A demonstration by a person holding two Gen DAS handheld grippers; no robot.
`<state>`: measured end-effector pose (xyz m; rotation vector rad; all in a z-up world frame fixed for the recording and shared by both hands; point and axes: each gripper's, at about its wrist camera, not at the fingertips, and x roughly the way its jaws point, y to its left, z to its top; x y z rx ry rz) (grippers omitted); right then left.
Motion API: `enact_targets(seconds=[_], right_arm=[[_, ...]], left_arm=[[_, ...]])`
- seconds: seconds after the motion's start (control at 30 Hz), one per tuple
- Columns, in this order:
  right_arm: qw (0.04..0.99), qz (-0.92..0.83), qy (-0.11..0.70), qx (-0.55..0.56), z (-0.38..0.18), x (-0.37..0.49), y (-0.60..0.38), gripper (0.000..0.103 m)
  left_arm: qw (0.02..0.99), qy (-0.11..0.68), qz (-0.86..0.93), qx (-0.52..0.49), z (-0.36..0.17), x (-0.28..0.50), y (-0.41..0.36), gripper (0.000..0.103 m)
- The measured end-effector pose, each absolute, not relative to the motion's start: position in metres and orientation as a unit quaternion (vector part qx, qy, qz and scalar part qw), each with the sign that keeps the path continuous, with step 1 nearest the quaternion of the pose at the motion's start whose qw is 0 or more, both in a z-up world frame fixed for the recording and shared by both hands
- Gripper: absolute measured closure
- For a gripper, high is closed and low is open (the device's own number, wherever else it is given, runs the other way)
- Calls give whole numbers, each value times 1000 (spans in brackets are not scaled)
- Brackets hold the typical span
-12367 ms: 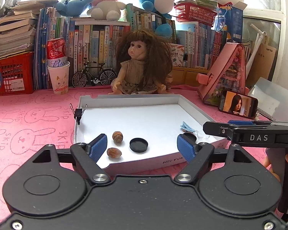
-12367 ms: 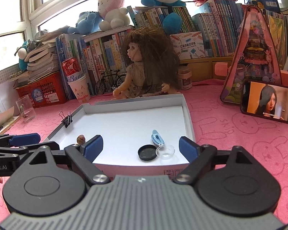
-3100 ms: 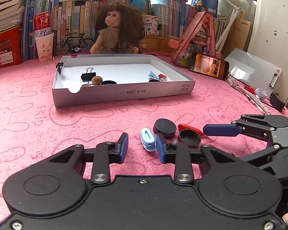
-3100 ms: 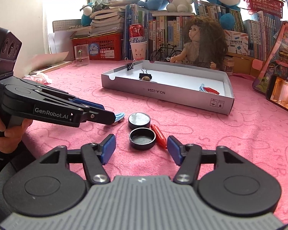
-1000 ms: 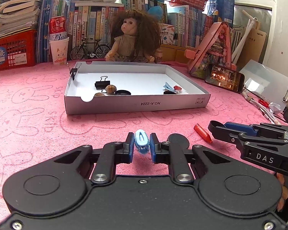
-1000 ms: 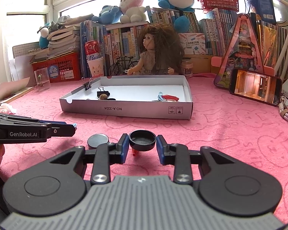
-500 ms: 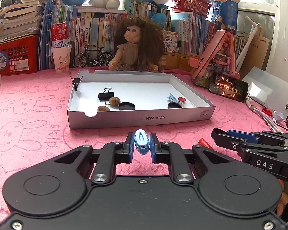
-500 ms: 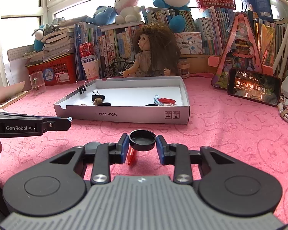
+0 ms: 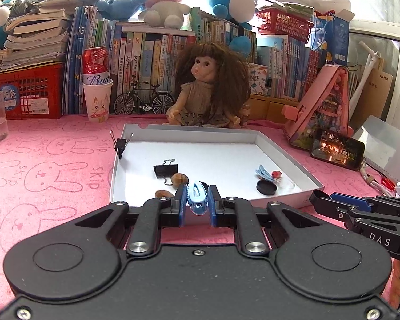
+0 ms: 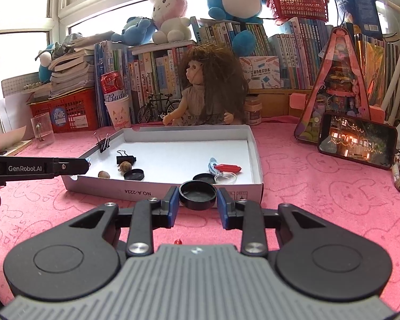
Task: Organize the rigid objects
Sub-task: 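Carry the blue clip in the left gripper into the tray while the right gripper carries the lid, then open the left gripper to drop the blue clip while the right gripper releases the lid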
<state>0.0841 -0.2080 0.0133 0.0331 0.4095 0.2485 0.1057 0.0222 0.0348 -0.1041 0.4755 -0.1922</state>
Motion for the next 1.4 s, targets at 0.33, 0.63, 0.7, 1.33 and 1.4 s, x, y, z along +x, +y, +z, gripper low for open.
enact_targets(seconds=[0.33,0.63,0.7,1.33,1.4], right_arm=[[973,115,199,7,23,130,-202,67],[969,100,226,32,25,190,-209,67],[967,97,231,33,24,202,-208,67],[949,68,299,70,1,262,-214,67],[948,68,301,71,0,263,-213,67]], left_arm=[[969,227,-74,-63,41,157,31,87],[966,241,-56,-72,42,219,37,87],[964,250,-55,-70,40,233,35,87],[948,314,-26,-30,9,295,16,87],[947,318,-27,-34,9,297,18,87]])
